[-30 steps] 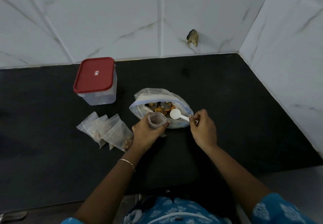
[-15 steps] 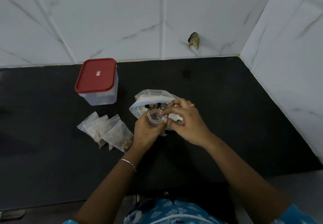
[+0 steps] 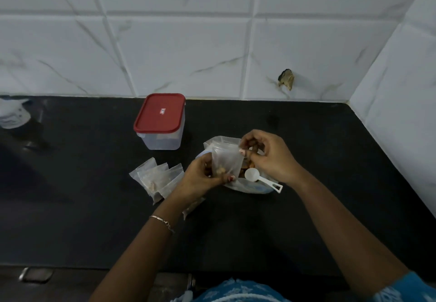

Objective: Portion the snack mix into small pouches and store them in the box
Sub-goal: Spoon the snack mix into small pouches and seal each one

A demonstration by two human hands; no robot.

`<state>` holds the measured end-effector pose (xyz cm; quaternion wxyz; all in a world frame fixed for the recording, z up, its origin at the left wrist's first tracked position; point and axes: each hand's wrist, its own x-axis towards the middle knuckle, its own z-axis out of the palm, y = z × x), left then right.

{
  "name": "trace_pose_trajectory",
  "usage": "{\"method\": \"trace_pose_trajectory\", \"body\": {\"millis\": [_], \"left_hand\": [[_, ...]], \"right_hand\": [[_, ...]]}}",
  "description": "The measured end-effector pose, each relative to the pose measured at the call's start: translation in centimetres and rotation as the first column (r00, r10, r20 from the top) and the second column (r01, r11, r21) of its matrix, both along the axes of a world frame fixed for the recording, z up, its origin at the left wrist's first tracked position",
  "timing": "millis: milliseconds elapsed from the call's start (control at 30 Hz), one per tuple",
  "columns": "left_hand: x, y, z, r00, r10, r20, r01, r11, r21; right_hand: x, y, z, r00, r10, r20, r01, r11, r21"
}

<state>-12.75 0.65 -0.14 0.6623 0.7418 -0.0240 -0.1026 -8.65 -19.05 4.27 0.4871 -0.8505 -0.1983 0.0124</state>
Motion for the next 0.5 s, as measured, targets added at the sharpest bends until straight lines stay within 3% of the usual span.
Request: {"method": "trace_pose_trajectory", "body": {"millis": [167,267,500], "left_hand": [[-0.4,0.9,0.7,0.998,0.041,0.056,-0.039,0.998,-0.046],[-0.5,1.2,1.4,0.982,0.165,0.093,-0.15,0.978,-0.145],[0.6,1.8,2.0,0.939,0.313,0.141,-0.295,0.946,-0.134]], "right_hand": [[0.2,1.3,0.2,0.996,-0.052,-0.074,0.064,0.984,0.165],[0.3,1.5,0.5,0.995,-0.027,-0.092,0.041,0.987,0.153],[0.5,1.9,0.2,0.988,-0.091,-0.121,0.113,0.976,0.187]]}}
